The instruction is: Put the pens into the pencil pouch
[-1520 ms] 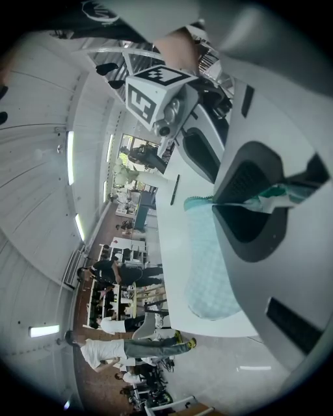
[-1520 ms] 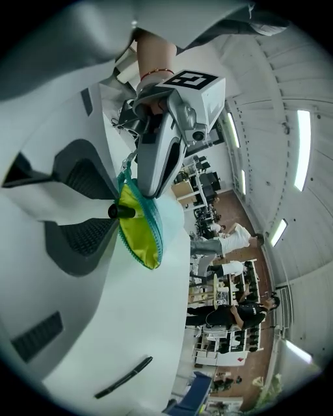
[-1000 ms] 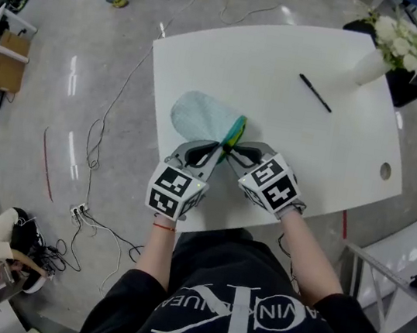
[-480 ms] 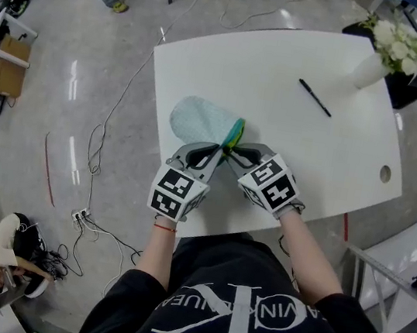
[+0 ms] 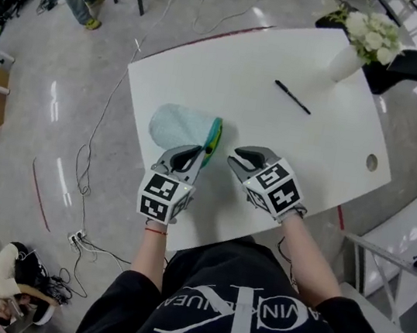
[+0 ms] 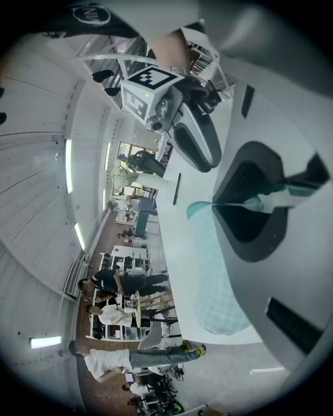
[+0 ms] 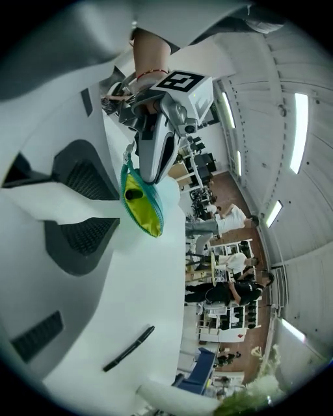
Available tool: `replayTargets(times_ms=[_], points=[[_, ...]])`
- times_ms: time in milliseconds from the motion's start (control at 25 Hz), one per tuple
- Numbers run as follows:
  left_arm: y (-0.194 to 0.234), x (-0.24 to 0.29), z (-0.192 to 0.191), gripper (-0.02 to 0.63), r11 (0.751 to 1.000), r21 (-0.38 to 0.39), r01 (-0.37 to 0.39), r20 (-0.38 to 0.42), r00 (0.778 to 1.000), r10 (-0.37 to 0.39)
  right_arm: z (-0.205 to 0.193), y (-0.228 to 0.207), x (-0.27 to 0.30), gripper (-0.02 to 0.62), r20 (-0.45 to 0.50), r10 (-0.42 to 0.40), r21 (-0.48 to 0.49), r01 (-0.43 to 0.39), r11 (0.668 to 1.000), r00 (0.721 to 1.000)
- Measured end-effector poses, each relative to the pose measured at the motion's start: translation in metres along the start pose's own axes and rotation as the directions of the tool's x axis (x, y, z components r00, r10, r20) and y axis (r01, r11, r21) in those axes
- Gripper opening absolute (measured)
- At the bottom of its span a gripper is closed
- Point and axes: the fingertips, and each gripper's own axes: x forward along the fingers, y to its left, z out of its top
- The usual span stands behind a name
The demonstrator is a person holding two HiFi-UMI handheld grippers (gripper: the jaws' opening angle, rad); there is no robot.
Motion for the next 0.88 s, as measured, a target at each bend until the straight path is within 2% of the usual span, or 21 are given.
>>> replayTargets(times_ms=[440,680,880], points=[[0.02,0.027,0.012,0.014,0.998,-0.017,0.055,0.011,0.998,-0.055,-0.018,-0.073,-0.043,0.094,-0.011,-0.201,0.13,0.201,0.971,0.98],[0.018,0.033,0.015,0.014,0.997,-0.029,0.074,0.022,0.997,-0.073,-0.024,-0.097,-0.049,0.094,-0.026,-0.246,0.162,0.247,0.955,0.969],[0.018,0.032,0.011,0.014,0.996,-0.044,0.073,0.032,0.997,-0.072,-0.026,-0.114,-0.05,0.095,-0.051,-0.274,0.126,0.278,0.952,0.96]])
